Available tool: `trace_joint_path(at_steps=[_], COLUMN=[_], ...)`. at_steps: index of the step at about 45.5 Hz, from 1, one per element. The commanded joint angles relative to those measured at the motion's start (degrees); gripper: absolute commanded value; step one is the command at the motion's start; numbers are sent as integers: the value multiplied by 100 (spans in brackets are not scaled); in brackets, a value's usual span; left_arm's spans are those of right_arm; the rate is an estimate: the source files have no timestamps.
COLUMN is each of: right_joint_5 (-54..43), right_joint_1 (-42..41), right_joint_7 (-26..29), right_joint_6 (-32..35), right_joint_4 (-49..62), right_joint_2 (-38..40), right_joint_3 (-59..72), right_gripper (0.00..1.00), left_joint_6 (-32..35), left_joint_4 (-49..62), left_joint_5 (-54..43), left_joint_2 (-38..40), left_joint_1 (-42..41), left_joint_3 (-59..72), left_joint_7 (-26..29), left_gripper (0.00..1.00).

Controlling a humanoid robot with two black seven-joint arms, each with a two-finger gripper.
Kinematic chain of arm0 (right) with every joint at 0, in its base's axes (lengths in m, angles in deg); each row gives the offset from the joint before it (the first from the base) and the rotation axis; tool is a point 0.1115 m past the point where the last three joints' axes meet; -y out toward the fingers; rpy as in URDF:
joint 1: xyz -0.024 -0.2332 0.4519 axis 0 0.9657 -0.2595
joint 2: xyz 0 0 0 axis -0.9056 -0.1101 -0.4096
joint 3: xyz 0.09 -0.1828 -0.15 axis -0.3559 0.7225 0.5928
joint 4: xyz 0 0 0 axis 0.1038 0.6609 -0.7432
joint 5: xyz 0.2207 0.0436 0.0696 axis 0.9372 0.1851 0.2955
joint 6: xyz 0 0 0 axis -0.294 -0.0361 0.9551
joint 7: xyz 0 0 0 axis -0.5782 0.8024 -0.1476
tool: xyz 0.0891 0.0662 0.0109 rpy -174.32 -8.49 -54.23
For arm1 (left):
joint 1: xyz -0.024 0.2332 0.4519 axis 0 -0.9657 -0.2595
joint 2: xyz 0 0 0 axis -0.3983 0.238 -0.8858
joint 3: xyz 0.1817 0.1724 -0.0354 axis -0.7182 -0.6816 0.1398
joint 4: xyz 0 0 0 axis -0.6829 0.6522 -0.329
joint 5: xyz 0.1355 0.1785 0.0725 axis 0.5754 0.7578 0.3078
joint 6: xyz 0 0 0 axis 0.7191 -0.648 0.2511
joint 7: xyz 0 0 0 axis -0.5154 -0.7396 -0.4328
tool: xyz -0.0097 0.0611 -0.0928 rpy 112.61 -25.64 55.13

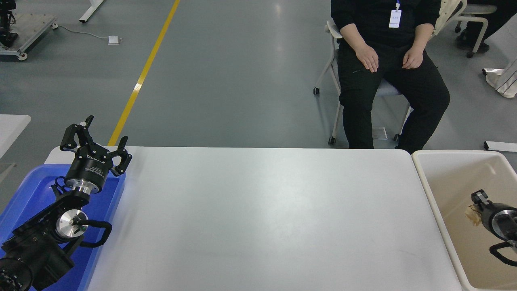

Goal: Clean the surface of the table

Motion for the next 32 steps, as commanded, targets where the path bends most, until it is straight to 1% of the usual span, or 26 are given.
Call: trace_joint_path(at_steps=[1, 11, 17, 25, 32], right_joint_5=[5, 5, 5, 14, 93], right_joint_1=[13, -128, -338, -848, -1165], right_joint_7=[0, 18, 0, -17, -26], right_joint_6=[-254, -201, -218, -227, -201], right_joint_4=[-32, -120, -269, -708, -1384], right_joint_2=[-16, 19, 177, 467, 669], right_joint_3=[-74, -293, -784, -2181, -3597], right_gripper=[98, 98, 98, 98, 98], left_joint_6=[0, 0, 0, 0, 0], left_joint_4=[0, 0, 0, 0, 0], left_joint_5=[1, 1, 1, 1, -8], left_joint_2=[-1, -1, -1, -1, -1], left_joint_1=[0, 0, 0, 0, 0], left_joint_3=[0, 0, 0, 0, 0], left_joint_7=[0, 0, 0, 0, 0], left_gripper=[100, 100, 100, 100, 100])
